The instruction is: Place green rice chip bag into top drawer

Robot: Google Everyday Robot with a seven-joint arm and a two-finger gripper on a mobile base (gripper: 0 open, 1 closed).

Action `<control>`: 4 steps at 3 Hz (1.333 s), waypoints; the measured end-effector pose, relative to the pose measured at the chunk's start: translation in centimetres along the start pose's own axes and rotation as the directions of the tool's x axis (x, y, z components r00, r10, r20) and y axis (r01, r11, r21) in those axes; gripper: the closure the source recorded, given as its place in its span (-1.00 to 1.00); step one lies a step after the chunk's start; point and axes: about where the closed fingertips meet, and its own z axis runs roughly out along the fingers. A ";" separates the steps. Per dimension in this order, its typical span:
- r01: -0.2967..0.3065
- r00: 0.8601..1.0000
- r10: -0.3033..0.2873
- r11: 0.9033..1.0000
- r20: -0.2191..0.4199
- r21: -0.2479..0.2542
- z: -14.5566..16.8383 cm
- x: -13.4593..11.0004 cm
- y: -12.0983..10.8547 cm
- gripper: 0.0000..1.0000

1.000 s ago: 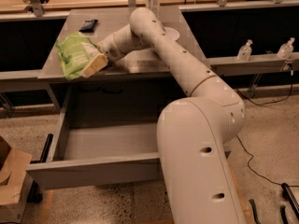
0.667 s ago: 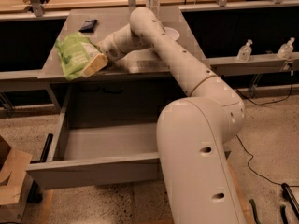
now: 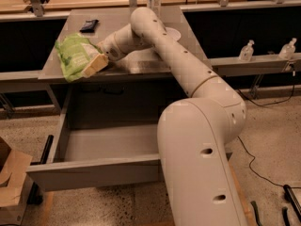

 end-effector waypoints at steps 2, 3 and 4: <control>0.000 1.000 0.000 1.000 0.000 0.000 -0.3 -0.5 0.0 -0.23; 0.000 1.000 0.000 1.000 0.000 0.000 -0.3 -0.5 0.0 -0.68; -0.004 1.000 0.004 1.000 -0.006 0.001 -0.5 -0.5 0.1 -0.65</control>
Offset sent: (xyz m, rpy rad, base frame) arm -0.0234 0.0027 0.0082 -0.1138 0.0413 0.0654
